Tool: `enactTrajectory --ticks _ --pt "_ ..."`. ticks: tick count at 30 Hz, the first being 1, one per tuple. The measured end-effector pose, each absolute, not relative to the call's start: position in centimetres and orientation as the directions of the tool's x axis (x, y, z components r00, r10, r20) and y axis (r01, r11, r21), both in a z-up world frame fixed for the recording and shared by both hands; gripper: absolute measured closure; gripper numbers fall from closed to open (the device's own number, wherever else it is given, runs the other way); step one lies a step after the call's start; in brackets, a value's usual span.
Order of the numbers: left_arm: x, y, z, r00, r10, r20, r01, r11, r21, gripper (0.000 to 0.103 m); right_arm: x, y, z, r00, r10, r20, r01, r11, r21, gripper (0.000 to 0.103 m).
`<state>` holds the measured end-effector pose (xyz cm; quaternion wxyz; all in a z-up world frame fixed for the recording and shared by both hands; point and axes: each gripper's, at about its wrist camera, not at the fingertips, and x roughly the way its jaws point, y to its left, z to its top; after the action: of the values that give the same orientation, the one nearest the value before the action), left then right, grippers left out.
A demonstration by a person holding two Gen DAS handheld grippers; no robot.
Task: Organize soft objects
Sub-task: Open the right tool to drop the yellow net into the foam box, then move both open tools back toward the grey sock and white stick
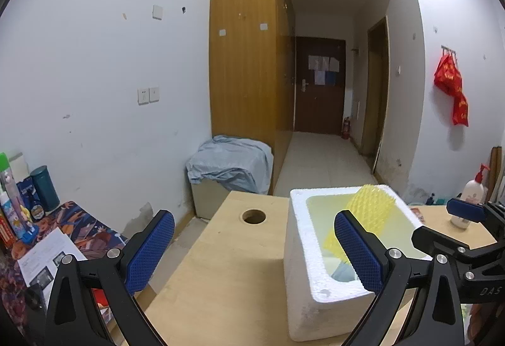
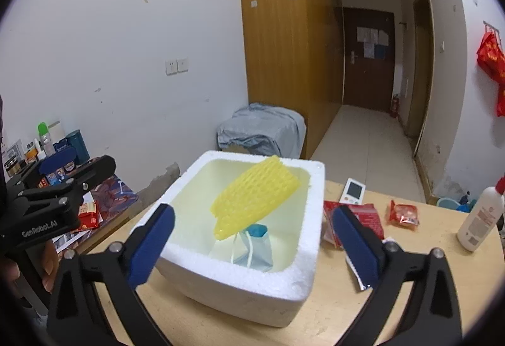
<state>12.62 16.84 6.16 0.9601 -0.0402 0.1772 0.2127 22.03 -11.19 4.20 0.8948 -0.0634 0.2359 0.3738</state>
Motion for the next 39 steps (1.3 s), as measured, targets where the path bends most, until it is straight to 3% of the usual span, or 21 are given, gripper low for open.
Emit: enactTrajectory --ticks 18,39 --pt "10.0 14.0 7.4 0.87 0.367 -0.33 -0.387 0.922 0.007 0.002 19.0 -17.2 5.7 0.682 0.623 -0.384 -0.642 0.761 0.094 0.0" --pt "5.5 5.1 9.4 0.932 0.231 -0.281 -0.23 0.972 0.037 0.0 11.9 -28.0 7.3 0.807 0.513 -0.292 -0.507 0.856 0.103 0.0"
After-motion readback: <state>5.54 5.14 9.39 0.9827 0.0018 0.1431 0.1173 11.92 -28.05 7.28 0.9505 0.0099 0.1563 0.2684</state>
